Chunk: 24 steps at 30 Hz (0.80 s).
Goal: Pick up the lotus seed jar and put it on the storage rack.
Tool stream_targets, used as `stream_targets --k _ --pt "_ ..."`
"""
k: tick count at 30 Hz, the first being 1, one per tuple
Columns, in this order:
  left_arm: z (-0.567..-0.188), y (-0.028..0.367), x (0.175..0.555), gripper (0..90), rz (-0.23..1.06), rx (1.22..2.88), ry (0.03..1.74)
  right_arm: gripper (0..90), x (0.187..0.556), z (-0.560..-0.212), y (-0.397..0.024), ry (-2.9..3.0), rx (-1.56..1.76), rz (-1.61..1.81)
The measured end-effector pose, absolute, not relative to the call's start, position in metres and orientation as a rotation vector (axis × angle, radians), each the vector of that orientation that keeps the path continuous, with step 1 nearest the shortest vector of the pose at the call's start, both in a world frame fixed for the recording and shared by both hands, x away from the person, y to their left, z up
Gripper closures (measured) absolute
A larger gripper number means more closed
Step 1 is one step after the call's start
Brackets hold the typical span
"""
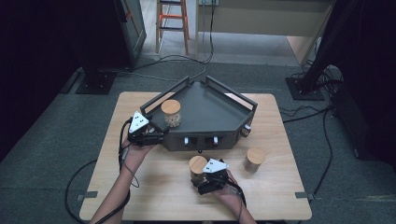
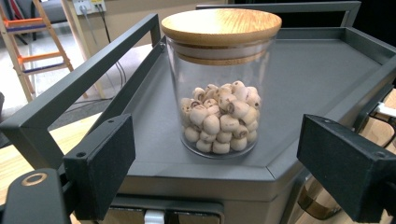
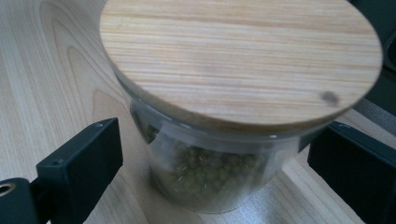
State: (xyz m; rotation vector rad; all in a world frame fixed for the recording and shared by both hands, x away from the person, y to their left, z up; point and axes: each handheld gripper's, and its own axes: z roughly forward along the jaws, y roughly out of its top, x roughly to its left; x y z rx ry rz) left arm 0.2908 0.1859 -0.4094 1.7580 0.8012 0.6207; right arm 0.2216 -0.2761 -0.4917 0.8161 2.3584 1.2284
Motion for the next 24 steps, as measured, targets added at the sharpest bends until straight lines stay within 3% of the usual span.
stream_targets --k 24 --pt "-0.416 0.194 0.272 11.4 0.625 1.765 0.803 3.0 0.222 -0.492 -0.276 2.36 0.811 1.228"
